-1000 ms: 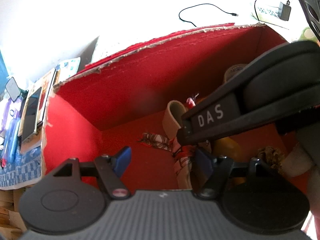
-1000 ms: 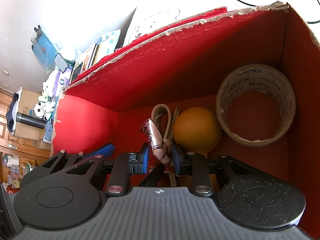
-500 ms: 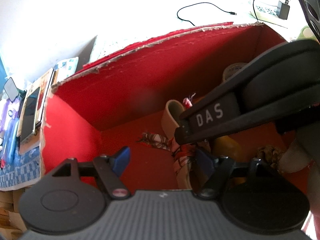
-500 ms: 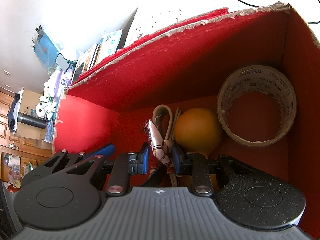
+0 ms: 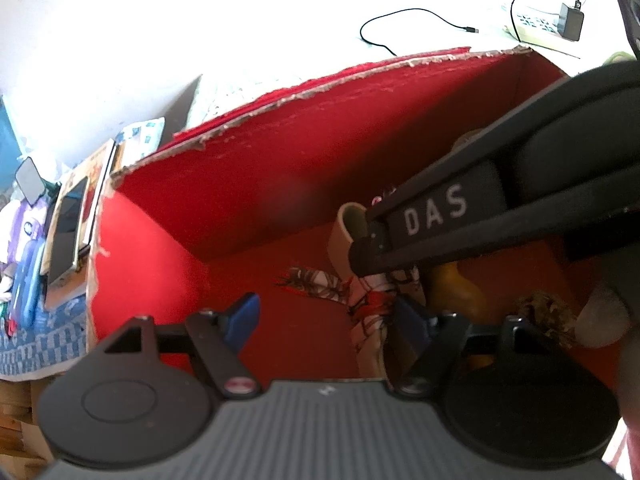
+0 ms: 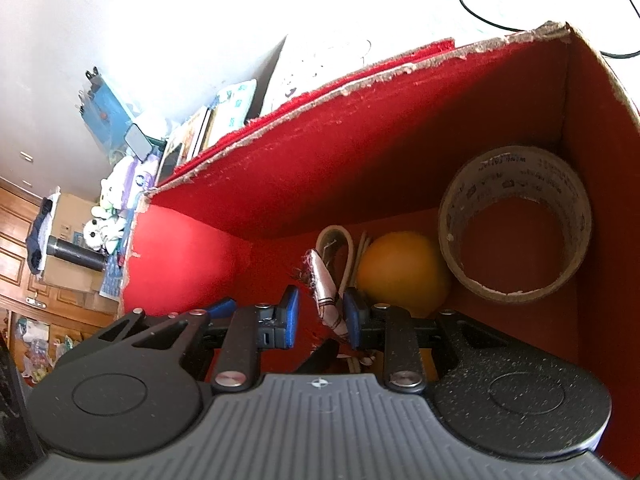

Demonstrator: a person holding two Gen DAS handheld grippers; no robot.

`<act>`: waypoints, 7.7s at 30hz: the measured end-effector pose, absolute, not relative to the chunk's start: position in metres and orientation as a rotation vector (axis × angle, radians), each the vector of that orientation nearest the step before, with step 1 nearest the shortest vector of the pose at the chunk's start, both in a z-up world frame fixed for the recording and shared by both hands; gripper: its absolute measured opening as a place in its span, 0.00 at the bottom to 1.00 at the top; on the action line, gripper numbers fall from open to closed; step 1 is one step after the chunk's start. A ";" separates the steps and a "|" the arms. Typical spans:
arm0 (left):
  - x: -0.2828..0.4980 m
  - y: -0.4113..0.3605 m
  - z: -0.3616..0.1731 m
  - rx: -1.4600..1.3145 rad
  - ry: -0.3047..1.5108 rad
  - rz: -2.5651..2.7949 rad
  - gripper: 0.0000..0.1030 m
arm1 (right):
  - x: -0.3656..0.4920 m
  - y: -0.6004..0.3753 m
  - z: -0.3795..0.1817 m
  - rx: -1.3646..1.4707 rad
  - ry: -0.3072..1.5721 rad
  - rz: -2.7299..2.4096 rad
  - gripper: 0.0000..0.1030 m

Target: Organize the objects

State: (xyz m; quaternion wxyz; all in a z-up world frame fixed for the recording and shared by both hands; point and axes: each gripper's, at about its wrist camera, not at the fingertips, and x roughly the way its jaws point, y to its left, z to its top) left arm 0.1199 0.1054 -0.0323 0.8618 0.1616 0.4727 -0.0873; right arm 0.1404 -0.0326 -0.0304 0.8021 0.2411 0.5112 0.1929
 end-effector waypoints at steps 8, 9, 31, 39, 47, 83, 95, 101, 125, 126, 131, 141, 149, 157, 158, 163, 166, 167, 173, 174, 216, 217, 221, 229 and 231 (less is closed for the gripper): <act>0.121 0.105 -0.032 0.345 0.986 -0.133 0.76 | 0.131 -0.034 -0.021 0.514 1.004 0.401 0.27; 0.120 0.106 -0.030 0.344 0.979 -0.122 0.76 | 0.129 -0.034 -0.018 0.498 0.987 0.390 0.28; 0.047 0.117 0.034 0.284 0.917 0.074 0.89 | 0.043 -0.058 0.040 0.341 0.637 0.358 0.47; 0.020 0.117 0.044 0.284 0.914 0.135 0.89 | 0.008 -0.074 0.048 0.352 0.571 0.395 0.59; -0.001 0.115 0.045 0.285 0.915 0.184 0.90 | -0.007 -0.081 0.049 0.386 0.640 0.510 0.60; -0.045 0.137 -0.017 0.130 1.078 -0.039 0.94 | -0.014 -0.057 -0.022 0.507 1.067 0.606 0.60; -0.032 0.137 -0.046 0.099 1.139 -0.105 0.88 | -0.005 -0.039 -0.043 0.520 1.168 0.592 0.60; -0.027 0.139 -0.055 0.062 1.172 -0.129 0.80 | 0.000 -0.037 -0.052 0.535 1.202 0.582 0.60; -0.065 0.147 -0.004 0.012 1.089 -0.059 0.76 | -0.007 -0.028 -0.023 0.426 1.192 0.849 0.43; -0.068 0.147 0.002 0.011 1.078 -0.049 0.76 | -0.008 -0.027 -0.019 0.417 1.177 0.866 0.43; -0.081 0.147 0.031 0.009 1.010 -0.015 0.76 | -0.013 -0.027 0.004 0.386 1.087 0.932 0.43; -0.081 0.132 0.086 0.083 0.832 -0.034 0.76 | -0.003 -0.029 0.043 0.427 0.932 0.929 0.44; -0.048 0.121 0.106 0.113 0.741 -0.110 0.76 | 0.020 -0.040 0.070 0.420 0.803 0.842 0.44; 0.003 0.114 0.109 0.086 0.664 -0.193 0.76 | 0.061 -0.045 0.078 0.399 0.729 0.734 0.44; 0.010 0.114 0.107 0.081 0.667 -0.203 0.75 | 0.066 -0.043 0.076 0.398 0.734 0.723 0.44; 0.041 0.111 0.087 0.098 0.706 -0.210 0.75 | 0.090 -0.034 0.059 0.381 0.797 0.692 0.44; 0.055 0.111 0.073 0.108 0.734 -0.197 0.75 | 0.105 -0.029 0.047 0.377 0.845 0.685 0.44; 0.060 0.113 0.068 0.107 0.747 -0.192 0.75 | 0.109 -0.027 0.043 0.373 0.859 0.683 0.44; 0.080 0.119 0.039 0.093 0.829 -0.174 0.75 | 0.129 -0.015 0.020 0.335 0.944 0.684 0.44; 0.082 0.119 0.035 0.092 0.843 -0.170 0.75 | 0.132 -0.013 0.016 0.334 0.961 0.686 0.44; 0.115 0.105 -0.013 0.172 0.984 -0.014 0.84 | 0.159 -0.015 -0.025 0.429 1.196 0.613 0.42; 0.116 0.104 -0.013 0.175 0.985 -0.011 0.85 | 0.159 -0.015 -0.025 0.431 1.197 0.611 0.42; 0.119 0.104 -0.015 0.186 0.989 -0.008 0.87 | 0.160 -0.014 -0.026 0.440 1.198 0.603 0.42; 0.119 0.101 -0.017 0.209 0.997 -0.005 0.88 | 0.160 -0.015 -0.027 0.449 1.198 0.594 0.42; 0.120 0.100 -0.018 0.213 0.998 0.000 0.88 | 0.160 -0.016 -0.027 0.451 1.197 0.591 0.42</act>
